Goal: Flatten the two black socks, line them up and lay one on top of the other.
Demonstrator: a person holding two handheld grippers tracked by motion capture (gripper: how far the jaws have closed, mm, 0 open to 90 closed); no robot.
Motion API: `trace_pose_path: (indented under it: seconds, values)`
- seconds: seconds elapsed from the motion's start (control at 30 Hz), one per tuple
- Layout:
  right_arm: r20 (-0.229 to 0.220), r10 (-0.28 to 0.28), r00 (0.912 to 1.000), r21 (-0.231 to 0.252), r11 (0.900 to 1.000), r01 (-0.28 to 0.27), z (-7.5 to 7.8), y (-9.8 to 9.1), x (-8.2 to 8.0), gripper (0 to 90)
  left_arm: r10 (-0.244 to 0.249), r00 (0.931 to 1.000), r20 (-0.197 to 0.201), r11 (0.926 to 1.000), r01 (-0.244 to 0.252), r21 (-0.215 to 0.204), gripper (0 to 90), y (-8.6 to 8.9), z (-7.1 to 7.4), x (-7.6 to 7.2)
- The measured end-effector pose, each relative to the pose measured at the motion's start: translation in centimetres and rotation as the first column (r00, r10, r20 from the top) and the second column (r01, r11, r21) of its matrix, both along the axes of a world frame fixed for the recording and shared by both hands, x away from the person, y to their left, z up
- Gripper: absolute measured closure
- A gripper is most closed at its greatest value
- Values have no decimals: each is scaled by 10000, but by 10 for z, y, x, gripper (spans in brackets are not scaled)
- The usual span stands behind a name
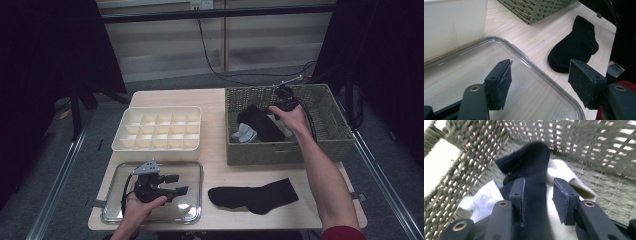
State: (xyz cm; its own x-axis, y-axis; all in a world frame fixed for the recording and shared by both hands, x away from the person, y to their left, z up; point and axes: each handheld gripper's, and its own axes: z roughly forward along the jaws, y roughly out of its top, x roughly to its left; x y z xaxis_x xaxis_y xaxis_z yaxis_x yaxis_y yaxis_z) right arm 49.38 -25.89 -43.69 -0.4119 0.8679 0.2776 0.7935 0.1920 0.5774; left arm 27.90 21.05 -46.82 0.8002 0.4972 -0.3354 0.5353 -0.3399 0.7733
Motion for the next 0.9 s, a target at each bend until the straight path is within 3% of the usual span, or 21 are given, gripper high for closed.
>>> trace_pose_path:
  seconds: [0.17, 0.3, 0.43, 0.7, 0.9]
  values:
    - [-379, 175, 9991, -42, 9998, -177, -3, 5, 0, 690, -32, 10000, 52, 10000, 32, 19, 346, -1, 1, -1]
    - [-411, 382, 9984, 29, 9993, -381, -3, 7, -1, 877, -18, 10000, 84, 10000, 18, 19, 346, 0, 1, -2]
    - [-288, 301, 9991, 248, 9993, -294, -1, 6, -3, 898, -13, 9999, 112, 10000, 13, 13, 347, 1, 1, -3]
    - [564, 257, 9981, 700, 9971, -296, 12, 8, -9, 900, 216, 9997, 132, 9998, -216, 8, 348, 4, 2, -3]
    - [1157, 107, 9932, 1214, 9923, -249, 23, 8, -15, 900, 123, 9998, 130, 9999, -122, -85, 348, 3, 1, -3]
